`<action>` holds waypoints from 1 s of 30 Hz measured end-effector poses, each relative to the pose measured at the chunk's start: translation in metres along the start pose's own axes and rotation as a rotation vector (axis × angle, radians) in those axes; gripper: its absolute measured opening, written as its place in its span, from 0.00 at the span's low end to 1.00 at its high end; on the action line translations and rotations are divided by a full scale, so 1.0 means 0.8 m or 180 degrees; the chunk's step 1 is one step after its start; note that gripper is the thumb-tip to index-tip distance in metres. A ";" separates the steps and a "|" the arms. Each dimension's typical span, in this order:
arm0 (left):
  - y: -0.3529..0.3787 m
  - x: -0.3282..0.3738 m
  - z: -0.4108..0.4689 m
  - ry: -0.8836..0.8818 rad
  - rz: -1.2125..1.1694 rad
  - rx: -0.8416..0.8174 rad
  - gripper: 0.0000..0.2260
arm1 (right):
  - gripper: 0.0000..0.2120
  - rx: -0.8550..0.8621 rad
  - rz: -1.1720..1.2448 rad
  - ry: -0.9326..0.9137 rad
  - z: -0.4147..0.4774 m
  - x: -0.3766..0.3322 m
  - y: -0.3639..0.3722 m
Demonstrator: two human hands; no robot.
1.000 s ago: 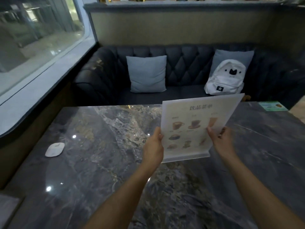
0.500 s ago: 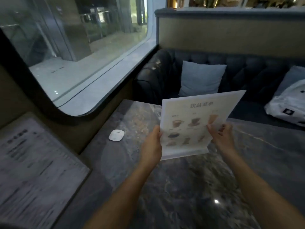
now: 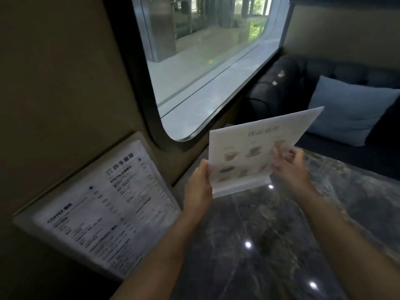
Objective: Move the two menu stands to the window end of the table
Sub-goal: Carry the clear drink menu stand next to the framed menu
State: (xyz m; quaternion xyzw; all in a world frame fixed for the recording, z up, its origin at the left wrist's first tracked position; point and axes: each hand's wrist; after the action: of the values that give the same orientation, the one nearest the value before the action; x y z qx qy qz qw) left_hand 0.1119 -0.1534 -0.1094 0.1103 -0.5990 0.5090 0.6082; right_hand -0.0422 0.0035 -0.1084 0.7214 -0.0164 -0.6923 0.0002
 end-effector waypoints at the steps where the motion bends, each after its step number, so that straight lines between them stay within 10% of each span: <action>1: -0.006 -0.004 0.004 -0.0052 0.0024 0.0039 0.10 | 0.19 -0.0082 0.0141 0.0067 0.002 0.000 0.014; 6: -0.026 -0.033 0.015 -0.0092 0.0030 0.0065 0.05 | 0.34 -0.0446 0.0470 0.0324 0.008 -0.007 0.076; 18: -0.042 -0.053 0.010 -0.0483 0.0551 0.0501 0.10 | 0.10 -0.1192 0.0903 0.0953 0.025 0.013 0.165; 30: -0.105 0.010 0.027 0.0337 0.0676 0.1161 0.03 | 0.17 -0.1695 0.0626 0.0985 0.036 0.024 0.197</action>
State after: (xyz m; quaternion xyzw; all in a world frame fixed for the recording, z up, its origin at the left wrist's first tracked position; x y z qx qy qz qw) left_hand 0.1596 -0.2043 -0.0573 0.1278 -0.4725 0.6753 0.5517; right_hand -0.0735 -0.1537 -0.1251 0.7876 0.0960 -0.5511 0.2583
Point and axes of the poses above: each hand's wrist, its own z-axis towards the middle knuckle, its own y-axis out of the palm, x = y × z, and after that the axes turned 15 degrees about x, right-handed
